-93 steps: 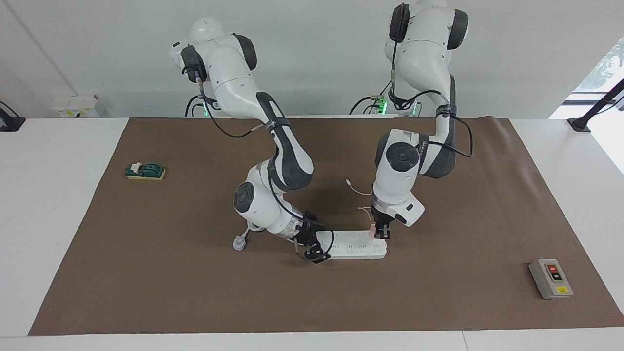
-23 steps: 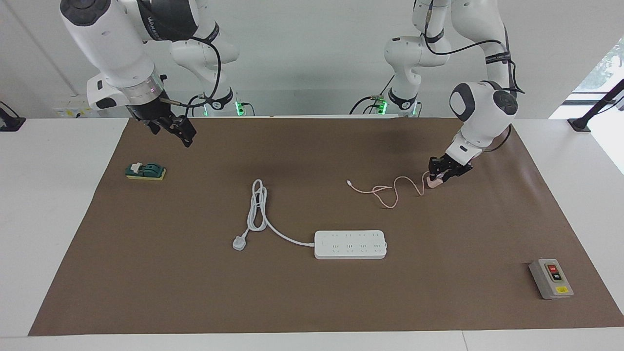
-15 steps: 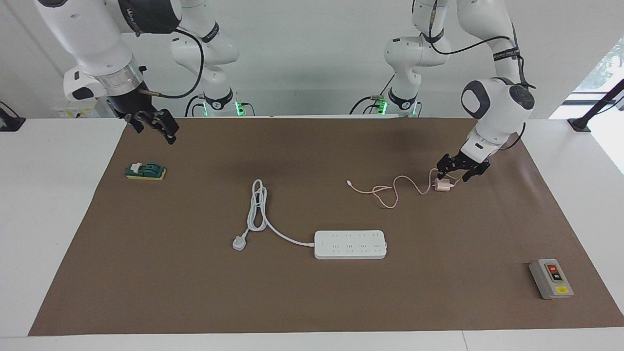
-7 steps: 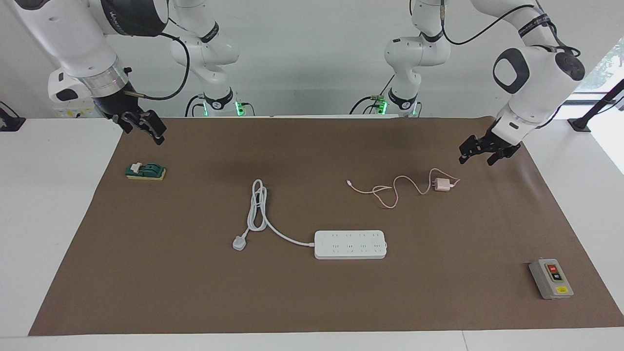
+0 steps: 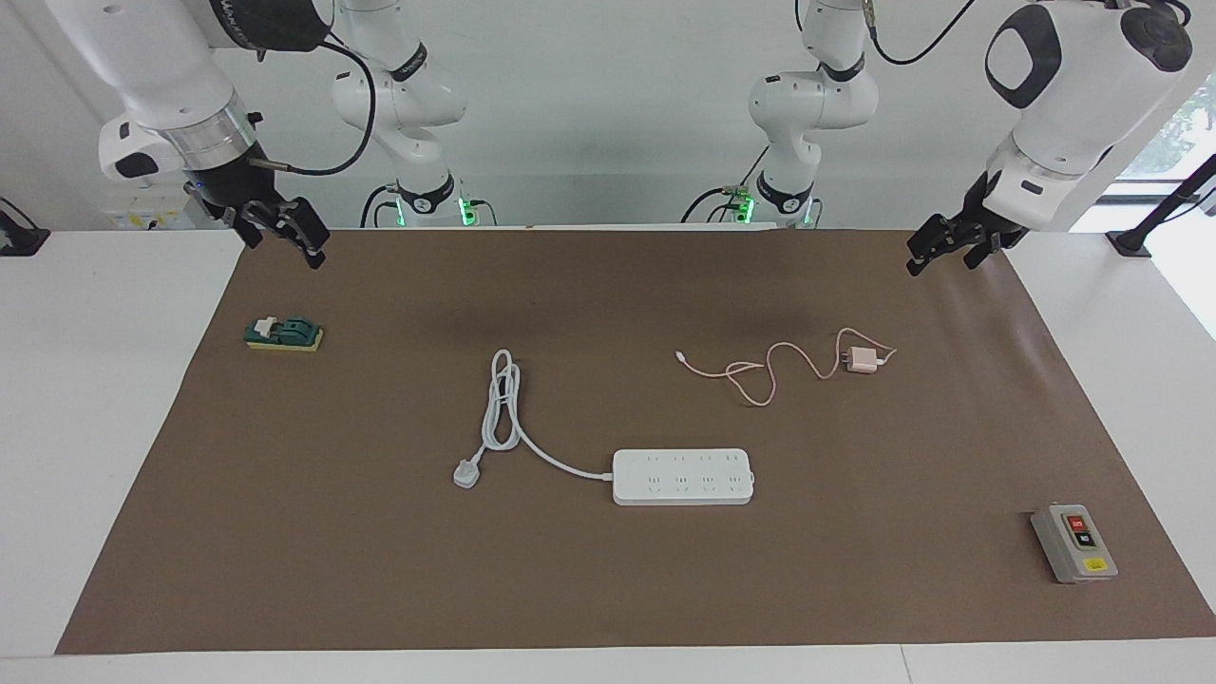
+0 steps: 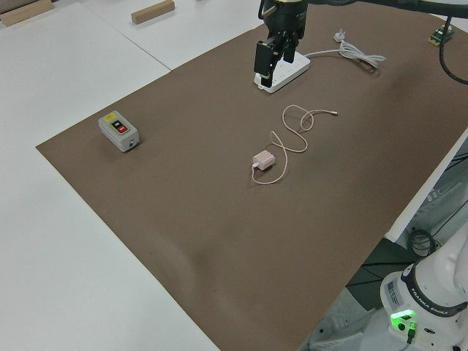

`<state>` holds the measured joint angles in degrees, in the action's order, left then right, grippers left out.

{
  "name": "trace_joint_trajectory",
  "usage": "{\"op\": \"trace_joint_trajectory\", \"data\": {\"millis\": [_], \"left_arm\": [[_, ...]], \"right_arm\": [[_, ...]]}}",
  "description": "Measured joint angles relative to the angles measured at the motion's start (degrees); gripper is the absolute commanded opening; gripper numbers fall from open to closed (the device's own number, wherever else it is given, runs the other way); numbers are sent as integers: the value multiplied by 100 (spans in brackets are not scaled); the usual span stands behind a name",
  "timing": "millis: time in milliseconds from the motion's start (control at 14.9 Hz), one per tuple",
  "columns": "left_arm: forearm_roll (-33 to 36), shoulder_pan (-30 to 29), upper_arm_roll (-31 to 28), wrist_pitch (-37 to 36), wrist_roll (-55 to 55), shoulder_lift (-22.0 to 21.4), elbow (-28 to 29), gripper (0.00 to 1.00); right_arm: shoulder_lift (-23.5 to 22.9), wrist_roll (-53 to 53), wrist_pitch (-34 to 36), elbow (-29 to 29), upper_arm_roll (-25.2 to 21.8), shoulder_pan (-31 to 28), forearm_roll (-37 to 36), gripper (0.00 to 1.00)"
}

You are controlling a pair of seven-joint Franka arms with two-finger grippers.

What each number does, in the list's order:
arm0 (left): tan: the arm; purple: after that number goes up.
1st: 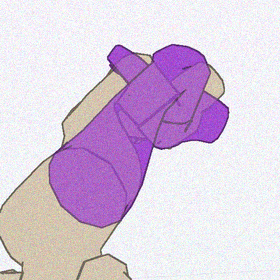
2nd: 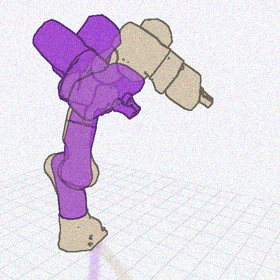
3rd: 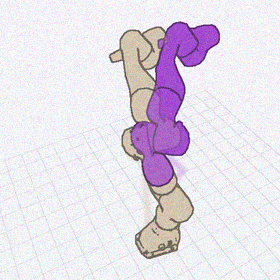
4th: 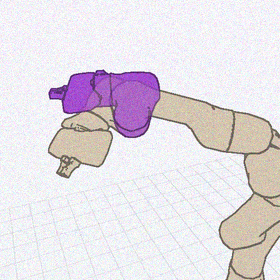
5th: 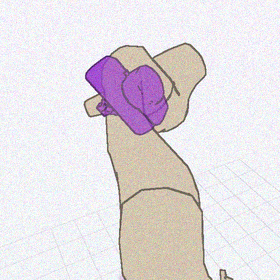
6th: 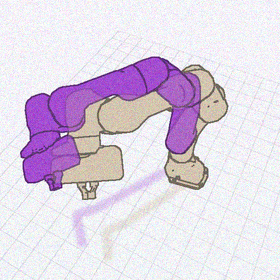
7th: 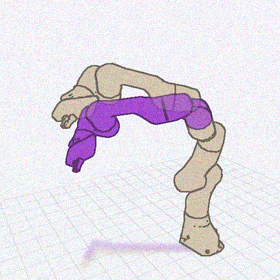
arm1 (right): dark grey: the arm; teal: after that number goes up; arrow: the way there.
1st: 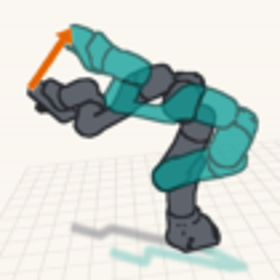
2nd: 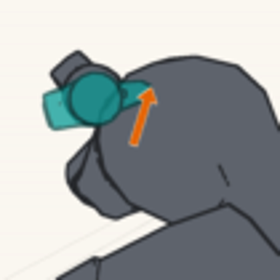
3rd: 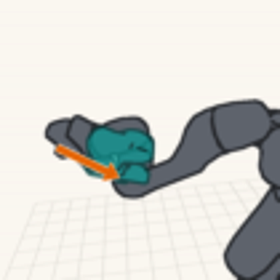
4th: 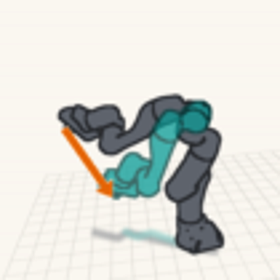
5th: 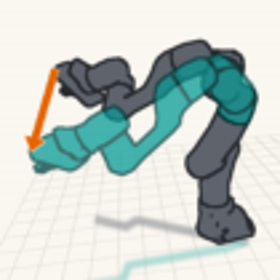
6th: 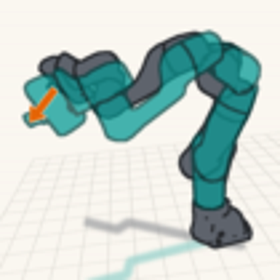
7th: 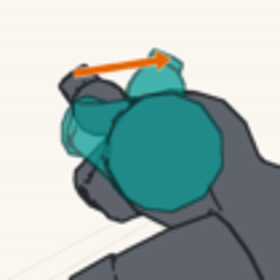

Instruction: Unplug charger and place it aside

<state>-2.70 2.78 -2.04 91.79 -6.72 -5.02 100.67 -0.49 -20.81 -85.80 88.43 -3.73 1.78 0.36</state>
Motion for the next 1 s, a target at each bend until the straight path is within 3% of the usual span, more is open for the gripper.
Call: {"op": "trace_joint_trajectory", "data": {"millis": [1004], "left_arm": [[58, 1, 241, -263, 150, -39, -239, 100]], "right_arm": [[-11, 207, -44, 21, 174, -262, -1, 100]]}}
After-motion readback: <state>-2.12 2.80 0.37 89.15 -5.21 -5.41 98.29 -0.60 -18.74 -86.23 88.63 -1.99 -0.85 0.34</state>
